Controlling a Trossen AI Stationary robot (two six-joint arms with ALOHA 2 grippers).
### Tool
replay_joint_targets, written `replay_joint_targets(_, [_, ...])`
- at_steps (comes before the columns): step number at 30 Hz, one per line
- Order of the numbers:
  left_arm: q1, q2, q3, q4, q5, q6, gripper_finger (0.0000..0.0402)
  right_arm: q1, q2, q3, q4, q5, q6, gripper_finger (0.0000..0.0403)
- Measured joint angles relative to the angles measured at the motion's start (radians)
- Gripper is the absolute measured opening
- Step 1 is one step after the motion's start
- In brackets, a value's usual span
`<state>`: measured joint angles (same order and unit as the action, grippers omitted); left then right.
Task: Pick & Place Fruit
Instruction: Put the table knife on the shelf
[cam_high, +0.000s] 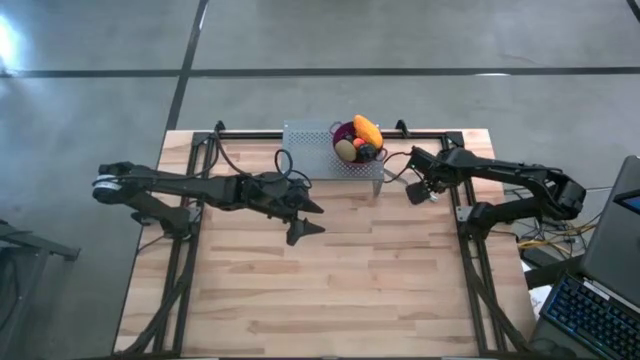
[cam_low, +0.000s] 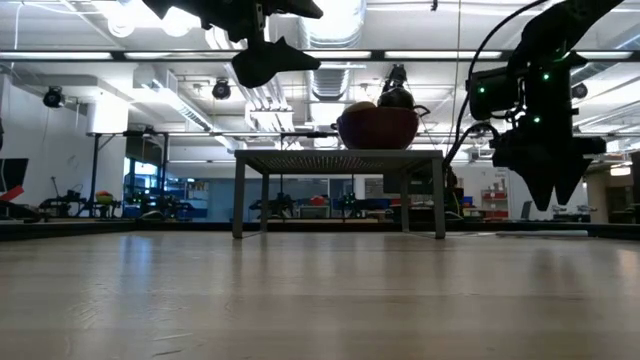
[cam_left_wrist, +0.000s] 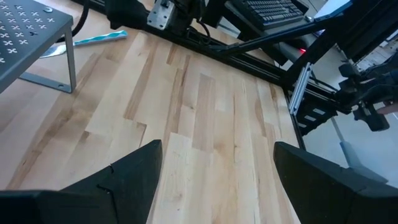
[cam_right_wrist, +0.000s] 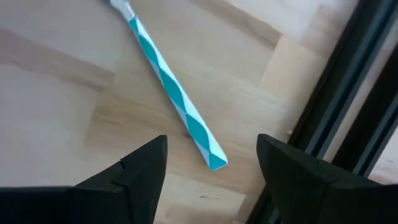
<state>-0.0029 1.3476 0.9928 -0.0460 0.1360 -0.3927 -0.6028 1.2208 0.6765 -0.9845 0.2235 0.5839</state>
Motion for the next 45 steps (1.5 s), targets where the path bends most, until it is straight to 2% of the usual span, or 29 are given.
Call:
replay_joint_targets(13, [0.0, 0.0, 0.0, 0.0, 0.001, 0.0, 0.0312, -0.003, 0.141, -0.001, 0.008, -0.041, -0.149, 0.0264])
replay_joint_targets(18, [0.001, 0.0, 0.0, 0.0, 0.001, 0.0, 0.0312, -0.003, 0.195, -0.002, 0.016, -0.041, -0.237, 0.025])
replay_joint_targets(32, [0.001, 0.0, 0.0, 0.0, 0.002, 0.0, 0.0312, -0.025, 0.309, 0.005, 0.033, -0.115, -0.289, 0.0222])
replay_joint_targets(45, [0.001, 0.0, 0.0, 0.0, 0.002, 0.0, 0.0312, -0.025, 0.273, 0.005, 0.029, -0.158, -0.272, 0.0163])
